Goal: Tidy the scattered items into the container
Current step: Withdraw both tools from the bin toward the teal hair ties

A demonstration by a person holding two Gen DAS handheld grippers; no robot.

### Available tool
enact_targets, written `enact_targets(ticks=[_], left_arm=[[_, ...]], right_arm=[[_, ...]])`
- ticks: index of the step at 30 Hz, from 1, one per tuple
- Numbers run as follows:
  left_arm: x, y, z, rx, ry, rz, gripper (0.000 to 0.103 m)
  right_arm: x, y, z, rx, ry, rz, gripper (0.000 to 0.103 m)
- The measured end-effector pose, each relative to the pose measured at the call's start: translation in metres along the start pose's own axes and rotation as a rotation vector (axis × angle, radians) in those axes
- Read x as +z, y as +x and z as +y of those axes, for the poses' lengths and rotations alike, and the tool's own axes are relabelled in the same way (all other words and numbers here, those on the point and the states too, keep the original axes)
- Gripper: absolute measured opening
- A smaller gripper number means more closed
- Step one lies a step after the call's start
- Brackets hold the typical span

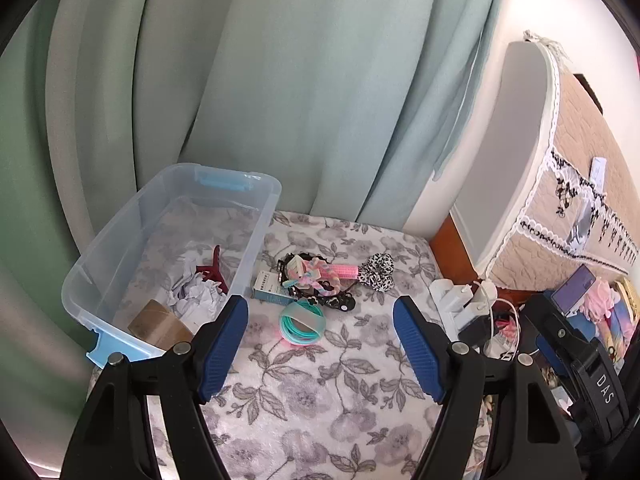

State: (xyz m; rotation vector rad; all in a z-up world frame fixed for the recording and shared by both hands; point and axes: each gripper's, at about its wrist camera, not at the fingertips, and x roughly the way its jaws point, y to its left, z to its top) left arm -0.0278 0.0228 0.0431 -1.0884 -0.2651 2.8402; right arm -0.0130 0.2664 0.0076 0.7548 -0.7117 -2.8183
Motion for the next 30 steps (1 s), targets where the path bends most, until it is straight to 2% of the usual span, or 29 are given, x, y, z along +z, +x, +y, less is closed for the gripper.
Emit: enact_targets(ticks=[14,18,30], left_arm=[[-0.027,0.049,-0.046,0.017,0.155,0.115,0.076],[-0.035,0.069,-0.052,0.004,0.18,0.167,0.076],[-0.052,0.135,-0.043,0.048,0.187,0.267,0.076]], right_arm=[[-0.007,0.021,-0.034,-0.047,-0.021,0.035,0.103],[-0.012,0.038,-0.04,-0.056,-0.03,0.084,0.103],[-0.034,0.102,-0.059,-0.045,-0.023,0.252,0.103]])
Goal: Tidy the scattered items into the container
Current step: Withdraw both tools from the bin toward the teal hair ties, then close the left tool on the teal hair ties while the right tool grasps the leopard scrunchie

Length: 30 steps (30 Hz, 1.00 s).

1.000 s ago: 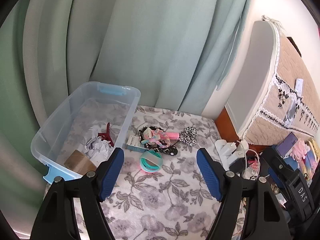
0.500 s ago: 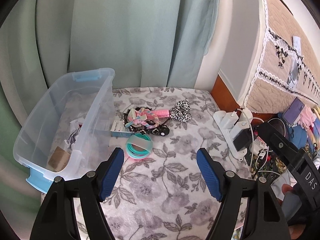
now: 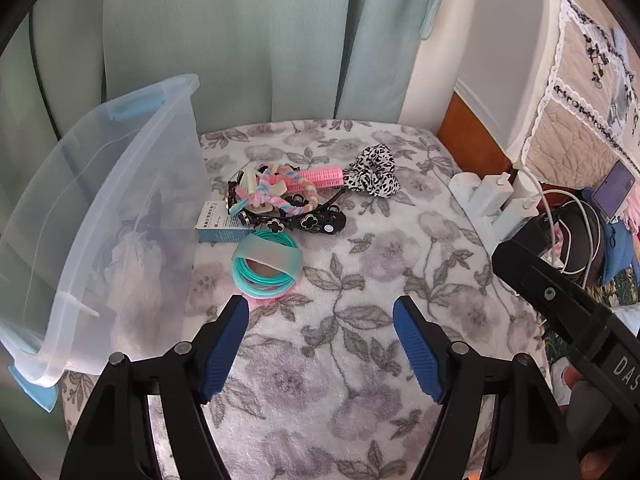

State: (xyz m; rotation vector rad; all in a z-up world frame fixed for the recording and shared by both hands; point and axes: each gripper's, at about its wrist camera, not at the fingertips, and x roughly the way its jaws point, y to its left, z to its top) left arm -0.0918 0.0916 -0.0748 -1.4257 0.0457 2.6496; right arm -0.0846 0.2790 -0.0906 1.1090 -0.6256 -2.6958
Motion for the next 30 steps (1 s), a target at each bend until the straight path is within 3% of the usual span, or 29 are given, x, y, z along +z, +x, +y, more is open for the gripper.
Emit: enact_targets(ticks=[8,17,22,30], left_arm=[[0.005,0.052,0.014,0.036,-0.043,0.062,0.076],[0.011,0.096,0.034,0.092,-0.099,0.094,0.076],[0.01,0.11,0.043,0.112,-0.134,0.083,0.076],[0.01,0.121,0.046,0.082,-0.135,0.057,0.075]], right_arm=[[-0.002,0.045,0.0,0.011,-0.032,0.111,0.103],[0.007,0.094,-0.008,-0.003,-0.015,0.173,0.101],[0.014,0.115,-0.011,-0.005,-0.012,0.186,0.095],[0.028,0.148,-0.004,-0.004,-0.041,0.177,0.09]])
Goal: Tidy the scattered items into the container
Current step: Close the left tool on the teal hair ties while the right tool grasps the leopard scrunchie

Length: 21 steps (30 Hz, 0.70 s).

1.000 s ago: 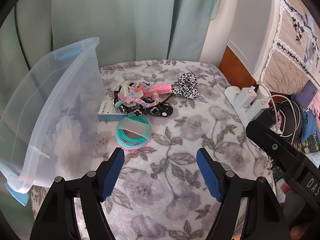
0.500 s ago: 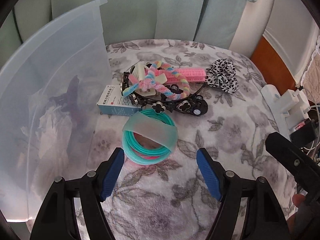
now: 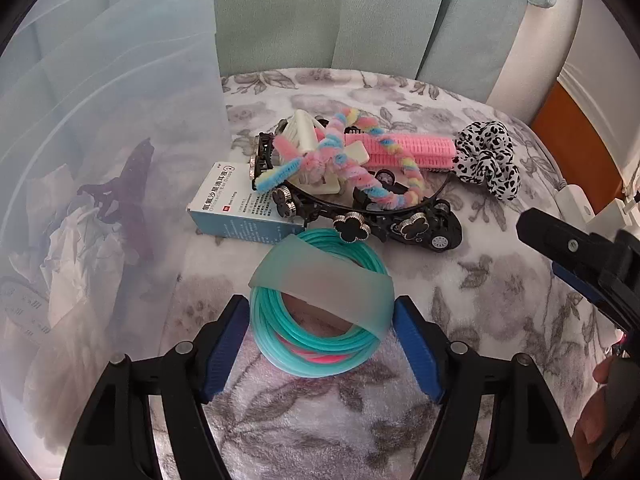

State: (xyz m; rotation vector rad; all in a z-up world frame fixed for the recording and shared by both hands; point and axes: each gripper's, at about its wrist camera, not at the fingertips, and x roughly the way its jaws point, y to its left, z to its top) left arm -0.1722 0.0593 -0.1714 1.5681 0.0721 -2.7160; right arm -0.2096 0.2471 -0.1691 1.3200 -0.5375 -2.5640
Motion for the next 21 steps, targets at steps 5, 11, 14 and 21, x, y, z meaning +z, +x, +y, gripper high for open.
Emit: enact_targets(ticks=[5,11,14,21], left_arm=[[0.003,0.008,0.001,-0.02,-0.009,0.0,0.074],[0.004,0.014,0.0,-0.034,-0.014,-0.017,0.074],[0.004,0.014,0.0,-0.039,-0.015,-0.025,0.074],[0.003,0.013,0.001,-0.043,-0.014,-0.036,0.073]], right_arm=[[0.019,0.021,0.0,-0.003,-0.014,-0.002,0.084],[0.04,0.048,0.005,-0.019,-0.068,-0.006,0.077],[0.045,0.059,0.007,-0.032,-0.088,-0.008,0.074],[0.045,0.066,0.014,-0.07,-0.136,-0.023,0.05]])
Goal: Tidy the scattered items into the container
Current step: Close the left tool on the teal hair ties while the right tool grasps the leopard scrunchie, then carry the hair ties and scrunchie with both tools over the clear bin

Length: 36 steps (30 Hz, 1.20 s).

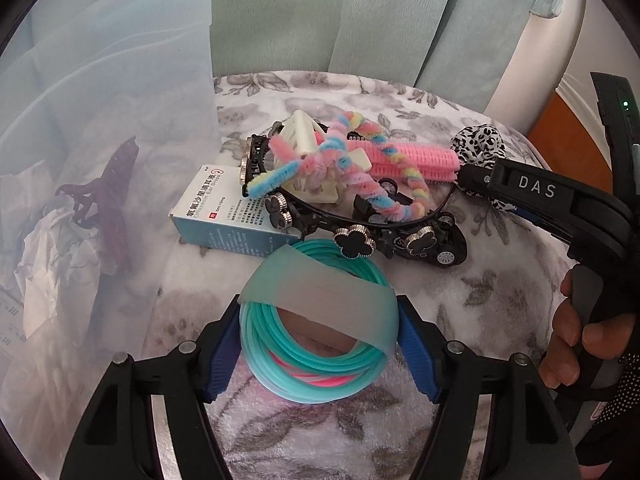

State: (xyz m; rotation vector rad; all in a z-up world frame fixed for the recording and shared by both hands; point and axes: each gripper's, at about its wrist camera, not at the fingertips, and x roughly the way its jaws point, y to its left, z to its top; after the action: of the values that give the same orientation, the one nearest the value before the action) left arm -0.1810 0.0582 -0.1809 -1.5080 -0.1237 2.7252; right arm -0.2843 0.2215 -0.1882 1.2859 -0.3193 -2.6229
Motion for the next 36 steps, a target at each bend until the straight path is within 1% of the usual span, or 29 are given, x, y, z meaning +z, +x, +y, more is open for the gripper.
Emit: enact_targets(ticks=[1,2,4,7,9,17,22,28,36], left_arm=[[0.0,0.0,0.0,0.001,0.001,-0.001,0.072],[-0.001,-0.001,0.0,0.003,0.004,-0.001,0.072],[-0.002,-0.003,-0.001,0.007,0.009,-0.002,0.072],[-0.004,-0.005,-0.002,0.014,0.014,0.0,0.071],[-0.005,-0.007,-0.003,0.016,0.018,0.004,0.071],[-0.016,-0.025,-0.01,0.012,0.037,0.032,0.071],[-0.018,-0.054,-0.016,-0.001,0.05,0.001,0.071],[-0.016,-0.105,-0.022,-0.024,0.07,-0.078,0.071],[-0.016,-0.178,-0.021,-0.04,0.079,-0.214,0.071]], right_arm=[[0.0,0.0,-0.001,0.001,0.0,0.002,0.044],[0.0,-0.001,-0.001,0.005,0.004,0.003,0.041],[0.0,-0.003,-0.003,0.012,0.013,0.008,0.031],[-0.002,-0.006,-0.003,0.03,0.023,0.019,0.025],[-0.005,-0.011,-0.002,0.033,0.025,0.023,0.024],[-0.023,-0.053,-0.008,0.051,0.066,0.01,0.023],[-0.035,-0.093,-0.011,0.055,0.106,-0.016,0.023],[-0.044,-0.147,-0.011,0.066,0.134,-0.061,0.023],[-0.059,-0.219,0.009,0.109,0.12,-0.142,0.023]])
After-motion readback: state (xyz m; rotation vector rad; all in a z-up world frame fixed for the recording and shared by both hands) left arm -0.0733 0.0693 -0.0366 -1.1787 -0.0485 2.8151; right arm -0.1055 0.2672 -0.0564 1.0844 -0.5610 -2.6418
